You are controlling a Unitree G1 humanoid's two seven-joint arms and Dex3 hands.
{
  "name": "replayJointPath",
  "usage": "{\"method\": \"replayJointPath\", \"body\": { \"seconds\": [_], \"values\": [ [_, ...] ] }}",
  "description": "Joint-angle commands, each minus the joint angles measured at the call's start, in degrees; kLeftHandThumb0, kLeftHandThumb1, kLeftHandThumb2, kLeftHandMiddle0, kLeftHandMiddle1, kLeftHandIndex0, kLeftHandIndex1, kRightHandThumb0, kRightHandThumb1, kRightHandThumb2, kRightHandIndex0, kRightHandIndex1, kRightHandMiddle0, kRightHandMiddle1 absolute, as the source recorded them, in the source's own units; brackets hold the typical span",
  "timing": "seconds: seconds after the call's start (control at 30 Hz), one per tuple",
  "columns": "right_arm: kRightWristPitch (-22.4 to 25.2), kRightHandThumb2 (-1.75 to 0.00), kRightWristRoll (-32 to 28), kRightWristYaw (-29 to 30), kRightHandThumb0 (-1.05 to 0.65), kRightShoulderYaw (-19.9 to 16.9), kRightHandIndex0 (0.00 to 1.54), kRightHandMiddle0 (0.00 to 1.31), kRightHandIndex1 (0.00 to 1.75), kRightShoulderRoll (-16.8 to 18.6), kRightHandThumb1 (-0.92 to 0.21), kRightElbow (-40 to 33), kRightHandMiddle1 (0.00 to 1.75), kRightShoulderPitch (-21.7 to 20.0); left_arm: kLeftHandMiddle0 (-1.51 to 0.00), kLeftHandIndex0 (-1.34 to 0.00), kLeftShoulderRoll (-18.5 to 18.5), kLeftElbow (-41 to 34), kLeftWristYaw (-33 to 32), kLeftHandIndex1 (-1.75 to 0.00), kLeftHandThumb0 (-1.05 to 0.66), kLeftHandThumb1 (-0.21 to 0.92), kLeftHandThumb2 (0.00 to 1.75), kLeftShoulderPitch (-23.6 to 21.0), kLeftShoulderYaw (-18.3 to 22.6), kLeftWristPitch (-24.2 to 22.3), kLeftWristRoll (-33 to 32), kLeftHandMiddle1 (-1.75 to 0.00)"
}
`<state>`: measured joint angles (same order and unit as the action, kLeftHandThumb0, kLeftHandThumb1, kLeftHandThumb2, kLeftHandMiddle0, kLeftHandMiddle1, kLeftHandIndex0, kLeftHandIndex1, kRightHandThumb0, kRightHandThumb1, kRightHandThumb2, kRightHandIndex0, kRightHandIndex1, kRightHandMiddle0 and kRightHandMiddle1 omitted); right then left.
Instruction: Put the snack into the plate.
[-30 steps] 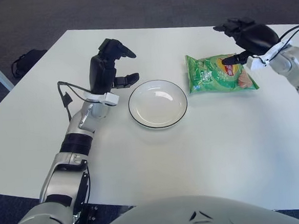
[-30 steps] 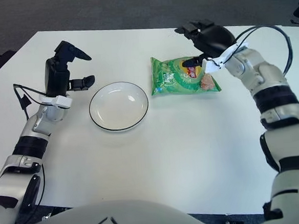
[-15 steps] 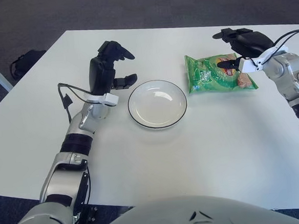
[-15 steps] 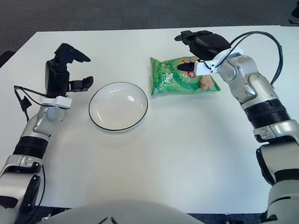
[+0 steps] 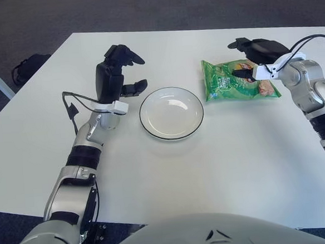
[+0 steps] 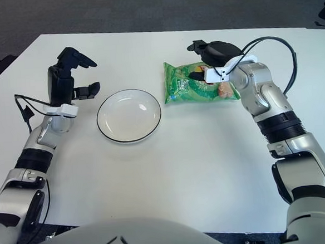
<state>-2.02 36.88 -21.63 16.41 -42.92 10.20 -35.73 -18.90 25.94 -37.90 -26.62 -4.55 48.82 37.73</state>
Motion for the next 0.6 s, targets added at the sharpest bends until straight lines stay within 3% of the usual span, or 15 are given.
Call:
{"method": "replayJointPath", "body": {
  "seconds": [0.0, 0.07, 0.3, 0.57],
  "values": [
    [0.98, -0.88, 0.71, -2.75, -1.05, 0.94, 0.13, 0.00, 0.04, 0.56, -0.92, -0.50, 0.53, 0.58, -0.56, -0.52, -0.13, 0.07, -0.81, -1.68, -0.01, 0.29, 1.34, -0.30, 0.14, -0.34, 0.46, -1.75],
    [1.90, -0.89, 1.52, -4.09, -1.05, 1.78, 0.14, 0.00, 0.04, 1.00, -0.92, 0.07, 0.52, 0.29, -0.54, -0.51, 0.02, -0.17, -1.09, -1.71, -0.01, 0.29, 1.35, -0.15, 0.24, -0.45, 0.46, -1.75],
    [4.35, -0.91, 4.04, -5.71, -1.05, 4.01, 0.11, 0.00, 0.02, 3.20, -0.92, 3.38, 0.44, -0.97, -0.66, -0.50, 0.17, -1.09, -2.59, -1.58, -0.01, 0.27, 1.33, 0.72, 0.98, -0.90, 0.40, -1.75],
    [3.23, -0.93, 3.56, -7.85, -1.05, 5.73, 0.07, 0.00, 0.00, 4.40, -0.92, 8.81, 0.34, -2.92, -0.66, -0.44, 0.41, -3.67, -5.35, -1.64, -0.01, 0.29, 1.34, 2.94, 3.03, -1.51, 0.19, -1.75]
  ]
}}
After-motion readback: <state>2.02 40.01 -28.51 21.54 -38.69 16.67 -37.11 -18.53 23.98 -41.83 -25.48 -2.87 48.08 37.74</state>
